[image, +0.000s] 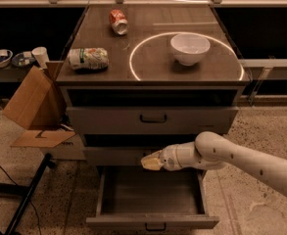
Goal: Place water bottle into bottom drawer
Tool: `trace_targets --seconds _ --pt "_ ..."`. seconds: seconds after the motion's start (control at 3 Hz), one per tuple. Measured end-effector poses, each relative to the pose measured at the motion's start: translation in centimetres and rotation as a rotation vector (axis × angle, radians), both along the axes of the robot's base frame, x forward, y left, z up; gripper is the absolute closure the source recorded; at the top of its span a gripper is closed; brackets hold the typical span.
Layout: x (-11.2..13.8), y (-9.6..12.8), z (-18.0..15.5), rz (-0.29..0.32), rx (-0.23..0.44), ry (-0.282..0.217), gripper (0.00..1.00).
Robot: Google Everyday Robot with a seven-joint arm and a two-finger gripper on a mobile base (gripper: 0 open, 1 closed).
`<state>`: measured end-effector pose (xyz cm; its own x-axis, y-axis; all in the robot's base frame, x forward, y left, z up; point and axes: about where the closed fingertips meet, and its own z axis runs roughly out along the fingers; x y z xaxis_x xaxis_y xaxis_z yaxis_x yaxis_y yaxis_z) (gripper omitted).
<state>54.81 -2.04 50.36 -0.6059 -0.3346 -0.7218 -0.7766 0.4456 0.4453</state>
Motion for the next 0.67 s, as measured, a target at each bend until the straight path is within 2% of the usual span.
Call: trace_targets --seconds 0.33,0.67 --pt "0.00 0.00 0.00 0.000 0.000 0.000 0.82" --pt "0.00 0.01 0.00 0.000 0.000 0.000 0.59"
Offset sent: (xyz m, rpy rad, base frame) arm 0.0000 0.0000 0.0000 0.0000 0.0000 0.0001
